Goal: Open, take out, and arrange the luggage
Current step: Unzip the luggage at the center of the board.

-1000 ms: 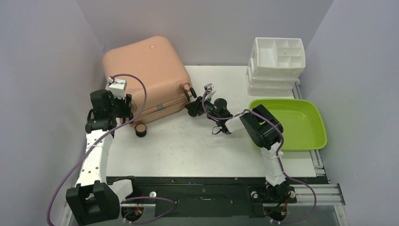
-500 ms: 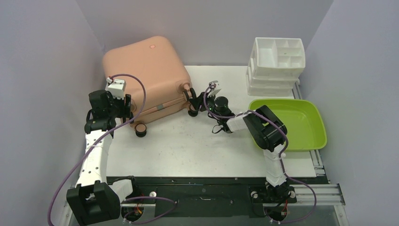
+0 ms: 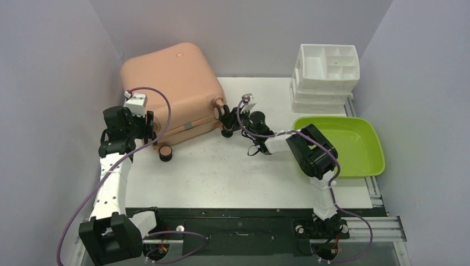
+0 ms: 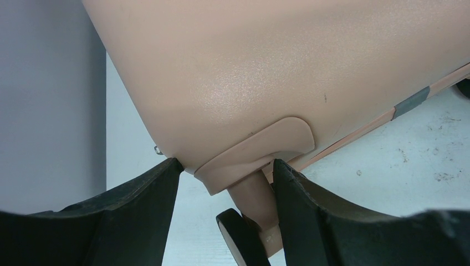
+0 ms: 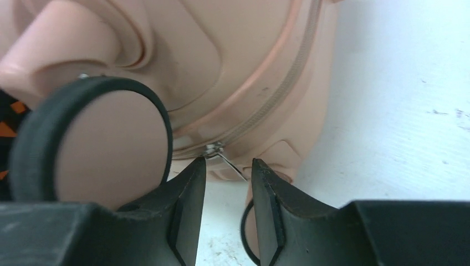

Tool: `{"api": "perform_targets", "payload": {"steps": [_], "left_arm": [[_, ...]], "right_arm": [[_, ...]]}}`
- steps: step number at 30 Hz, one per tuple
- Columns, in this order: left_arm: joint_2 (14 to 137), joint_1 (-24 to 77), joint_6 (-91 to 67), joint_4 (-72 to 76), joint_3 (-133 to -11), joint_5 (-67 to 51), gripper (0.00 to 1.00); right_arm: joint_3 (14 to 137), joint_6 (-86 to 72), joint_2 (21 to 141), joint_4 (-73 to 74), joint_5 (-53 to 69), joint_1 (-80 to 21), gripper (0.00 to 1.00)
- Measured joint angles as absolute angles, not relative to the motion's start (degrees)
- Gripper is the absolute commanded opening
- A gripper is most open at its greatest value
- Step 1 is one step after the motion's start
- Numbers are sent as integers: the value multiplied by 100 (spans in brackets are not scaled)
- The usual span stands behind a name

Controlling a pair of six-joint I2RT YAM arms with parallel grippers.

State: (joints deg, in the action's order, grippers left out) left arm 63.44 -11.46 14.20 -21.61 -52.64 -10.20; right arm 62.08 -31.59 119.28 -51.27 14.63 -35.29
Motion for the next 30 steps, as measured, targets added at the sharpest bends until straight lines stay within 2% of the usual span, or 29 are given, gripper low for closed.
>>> {"api": "perform_targets", "payload": {"steps": [3, 6, 11, 16, 18, 21, 26, 30], "left_arm": [[6344, -1155, 1420, -2161, -5264, -1037, 58], [6344, -1170, 1420, -2161, -5264, -1052, 58], [6342, -1177, 1420, -2165, -5264, -1057, 58], [6333, -1179, 1420, -2167, -5264, -1057, 58], [6333, -1179, 1422, -2165, -5264, -1055, 57], [6333, -1181, 1420, -2165, -5264, -1055, 53], [6333, -1181, 1402, -2161, -5260, -1022, 39], [6326, -1140, 1400, -2075, -5203, -867, 32]], "right_arm": [[6248, -3245, 11933, -5196, 1625, -3575, 31], [6257, -3282, 11942, -5262, 1732, -3599, 23], [6298, -3323, 11990, -5260, 1750, -3575, 18], [6340, -3382, 12022, -5203, 1844, -3529, 3], [6355, -3387, 12044, -5205, 1850, -3522, 0], [6366, -3417, 12055, -5181, 1909, -3476, 0], [6410, -3433, 12053, -5078, 1964, -3417, 0], [6571, -3404, 11961, -4584, 1986, -3404, 0]]}}
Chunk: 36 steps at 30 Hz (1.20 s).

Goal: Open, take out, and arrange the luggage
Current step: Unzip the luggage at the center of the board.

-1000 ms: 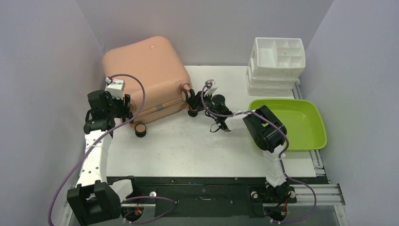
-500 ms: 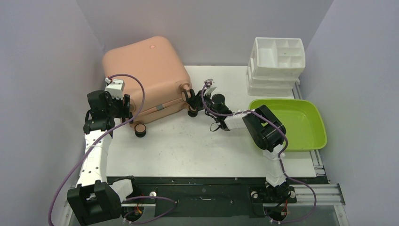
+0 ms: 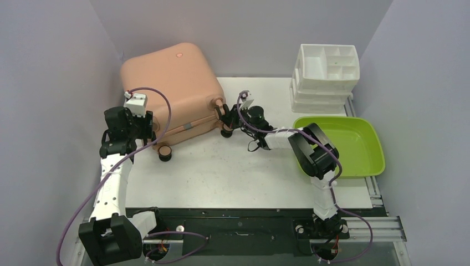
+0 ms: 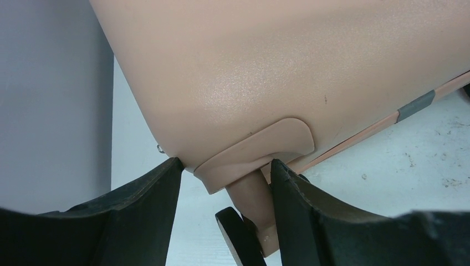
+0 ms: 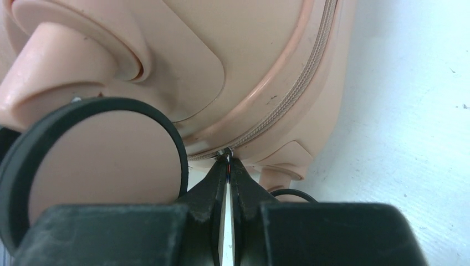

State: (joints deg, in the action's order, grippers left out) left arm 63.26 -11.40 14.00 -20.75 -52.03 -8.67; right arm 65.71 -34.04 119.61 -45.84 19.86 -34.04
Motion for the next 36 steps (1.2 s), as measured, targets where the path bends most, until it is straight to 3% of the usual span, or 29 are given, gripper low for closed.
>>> {"api": "perform_targets", "payload": {"steps": [6, 12, 30, 36], "left_arm": [[6344, -974, 1433, -1935, -5146, -506, 18], [6440, -902, 1568, -1846, -5148, -185, 14], [6829, -871, 1730, -2058, -5286, 410, 12], [6866, -934, 1848, -2119, -5343, 375, 9]], "right_arm": [[7258, -3170, 11793, -2888, 1990, -3404, 0], [8025, -3033, 11799, -1455, 2064, -3284, 0], [8438, -2451, 12022, -1347, 2694, -2923, 0], [9450, -2375, 12628, -1009, 2272, -2910, 0]]}}
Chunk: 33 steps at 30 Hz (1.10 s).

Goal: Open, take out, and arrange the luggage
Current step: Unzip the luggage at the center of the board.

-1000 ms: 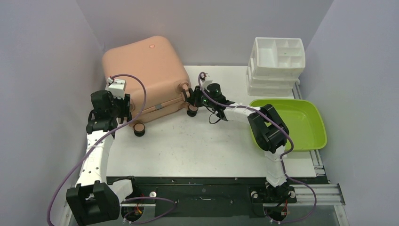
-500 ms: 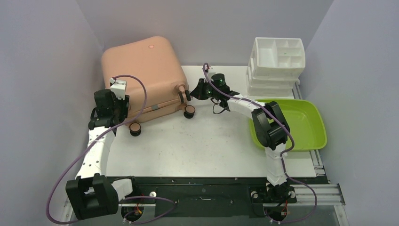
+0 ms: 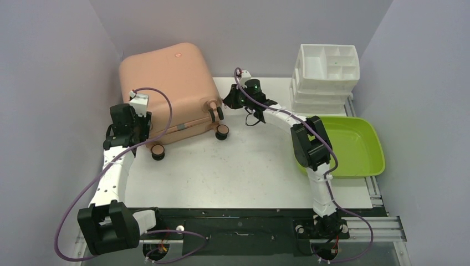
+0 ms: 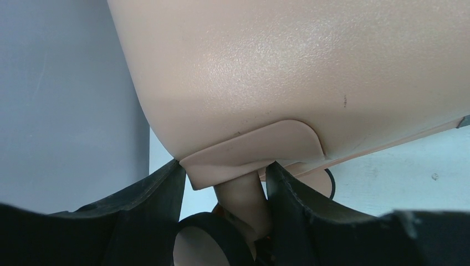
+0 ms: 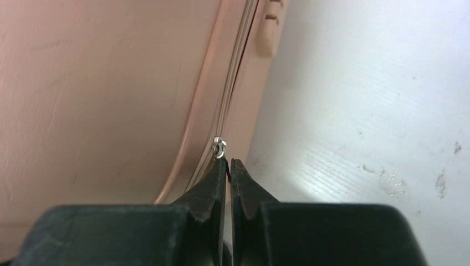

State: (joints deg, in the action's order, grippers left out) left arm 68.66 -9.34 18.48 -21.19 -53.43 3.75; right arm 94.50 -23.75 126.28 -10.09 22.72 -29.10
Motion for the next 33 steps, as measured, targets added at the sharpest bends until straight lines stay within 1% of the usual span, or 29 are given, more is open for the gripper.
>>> {"api": "perform_targets", "payload": {"steps": [5, 11, 24, 26, 28, 29, 30, 33], "left_arm": [[6836, -967, 1900, -2128, -5341, 272, 9], [6775, -1066, 2005, -2174, -5339, 21, 9], [6582, -1406, 2401, -2373, -5339, -768, 8], [6541, -1483, 2493, -2447, -5339, -937, 8], [6506, -1562, 2602, -2526, -5341, -1094, 8], [6486, -1603, 2648, -2561, -5341, -1166, 2], [6469, -1647, 2705, -2596, -5341, -1238, 0], [6392, -1815, 2926, -2759, -5341, -1511, 0]], "right_arm": [[10055, -2318, 12919, -666, 2099, -2912, 0], [11146, -2220, 13600, -464, 1949, -2928, 0], [12726, -2056, 14844, -1079, 1656, -3000, 0], [12682, -2080, 14873, -1262, 1708, -3004, 0], [12289, -2128, 14741, -1603, 1787, -3004, 0], [11979, -2126, 14630, -1767, 1841, -3011, 0], [11747, -2115, 14514, -1872, 1857, -3015, 0], [11277, -2014, 14199, -1994, 1837, -3044, 0]]}}
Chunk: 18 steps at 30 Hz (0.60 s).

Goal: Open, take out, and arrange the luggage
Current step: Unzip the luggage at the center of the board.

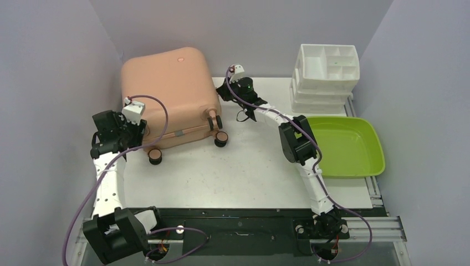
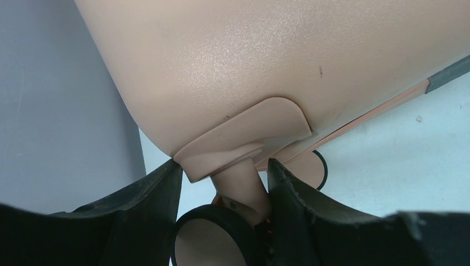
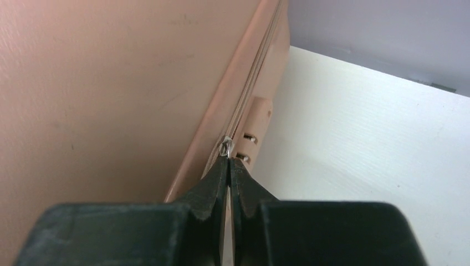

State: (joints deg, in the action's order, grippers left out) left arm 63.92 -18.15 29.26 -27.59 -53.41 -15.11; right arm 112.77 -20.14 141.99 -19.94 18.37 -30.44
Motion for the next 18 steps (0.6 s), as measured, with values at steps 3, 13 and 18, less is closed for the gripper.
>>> {"api": "perform_targets", "payload": {"steps": [3, 13, 18], "left_arm": [[6261, -1946, 3181, -3033, -5341, -1726, 0], [5723, -2043, 4423, -4169, -5341, -2012, 0], [5448, -2049, 5186, -4786, -5341, -2237, 0]], "right_arm": [[11048, -1984, 13968, -2018, 1828, -3044, 0], [8132, -1914, 12099, -3028, 1949, -3107, 0], [6801, -1754, 10901, -3212, 1994, -3234, 0]]}}
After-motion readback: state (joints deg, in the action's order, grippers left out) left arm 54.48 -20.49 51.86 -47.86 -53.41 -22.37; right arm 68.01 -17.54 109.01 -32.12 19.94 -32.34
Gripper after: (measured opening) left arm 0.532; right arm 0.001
